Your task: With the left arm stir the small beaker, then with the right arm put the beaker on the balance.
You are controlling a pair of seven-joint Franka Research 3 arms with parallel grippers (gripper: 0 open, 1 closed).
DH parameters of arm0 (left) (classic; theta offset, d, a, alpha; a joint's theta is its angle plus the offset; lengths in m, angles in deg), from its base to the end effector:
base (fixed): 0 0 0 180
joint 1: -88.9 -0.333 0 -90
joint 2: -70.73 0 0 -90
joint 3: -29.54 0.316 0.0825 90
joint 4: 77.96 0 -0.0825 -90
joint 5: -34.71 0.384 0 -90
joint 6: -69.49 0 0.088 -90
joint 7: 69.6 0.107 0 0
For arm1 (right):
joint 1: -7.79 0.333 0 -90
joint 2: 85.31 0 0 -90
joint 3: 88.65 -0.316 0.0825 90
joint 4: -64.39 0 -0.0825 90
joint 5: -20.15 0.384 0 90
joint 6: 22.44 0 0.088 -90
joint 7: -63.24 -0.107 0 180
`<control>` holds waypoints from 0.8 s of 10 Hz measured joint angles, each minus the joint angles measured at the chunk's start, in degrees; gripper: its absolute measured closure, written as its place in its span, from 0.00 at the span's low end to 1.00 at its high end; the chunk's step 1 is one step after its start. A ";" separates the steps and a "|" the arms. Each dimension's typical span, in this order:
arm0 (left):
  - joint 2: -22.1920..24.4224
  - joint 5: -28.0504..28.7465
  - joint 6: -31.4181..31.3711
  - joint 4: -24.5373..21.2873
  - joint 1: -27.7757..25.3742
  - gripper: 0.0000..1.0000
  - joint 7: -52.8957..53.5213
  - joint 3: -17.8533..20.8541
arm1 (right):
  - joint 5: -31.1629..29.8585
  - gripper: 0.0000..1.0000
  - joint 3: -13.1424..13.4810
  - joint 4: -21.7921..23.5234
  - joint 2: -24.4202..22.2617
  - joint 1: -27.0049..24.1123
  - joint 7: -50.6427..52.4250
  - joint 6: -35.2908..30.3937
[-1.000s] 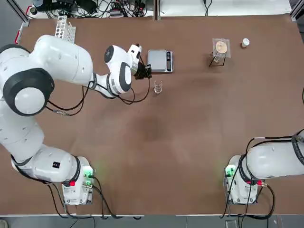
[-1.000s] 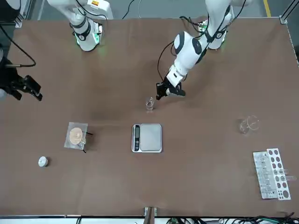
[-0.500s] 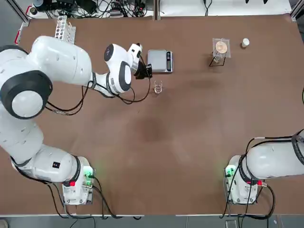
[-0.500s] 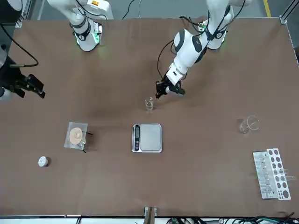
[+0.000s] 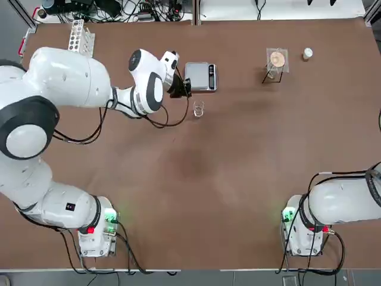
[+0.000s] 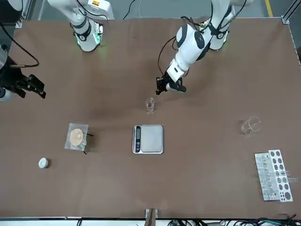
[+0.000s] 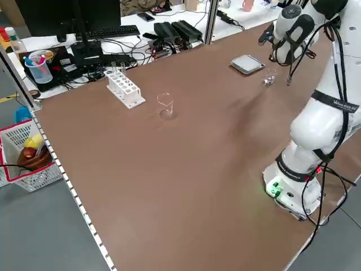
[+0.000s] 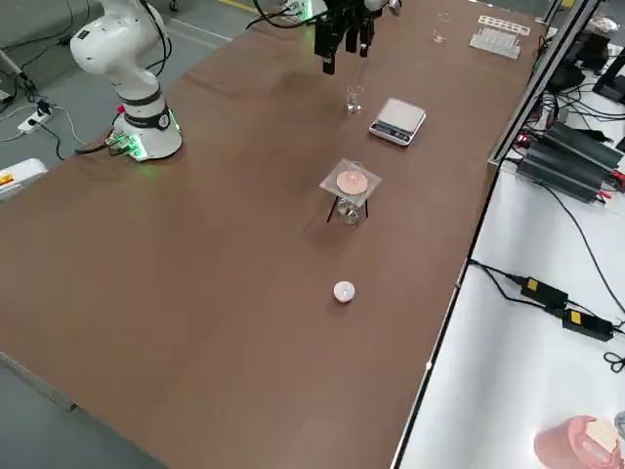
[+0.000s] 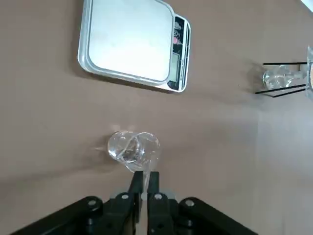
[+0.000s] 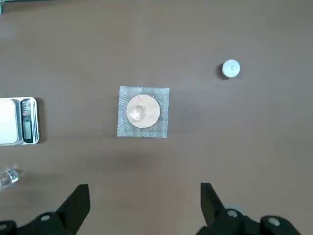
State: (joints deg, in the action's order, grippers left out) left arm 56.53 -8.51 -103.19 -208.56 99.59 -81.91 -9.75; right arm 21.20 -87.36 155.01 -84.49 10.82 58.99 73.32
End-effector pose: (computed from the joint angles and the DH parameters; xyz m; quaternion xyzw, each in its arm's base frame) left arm 0.4021 -0.3918 0.3107 0.9499 0.0611 0.0819 0.2954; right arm 0.5685 0.0192 0.6206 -0.9990 0.0225 -0.0372 0.0109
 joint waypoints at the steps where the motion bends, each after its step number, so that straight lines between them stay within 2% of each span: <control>1: 0.20 0.00 0.23 0.00 -0.01 0.93 0.00 0.02 | 0.00 0.00 0.00 0.00 0.00 0.00 0.28 0.00; 8: 3.95 0.02 8.09 0.03 -3.32 0.93 0.00 0.43 | 0.00 0.00 0.00 0.00 0.00 0.00 2.40 0.00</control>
State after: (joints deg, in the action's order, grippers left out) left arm 60.48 -8.49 -95.09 -208.53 96.26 -81.91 -9.31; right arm 21.20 -87.36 155.01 -84.49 10.82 61.39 73.32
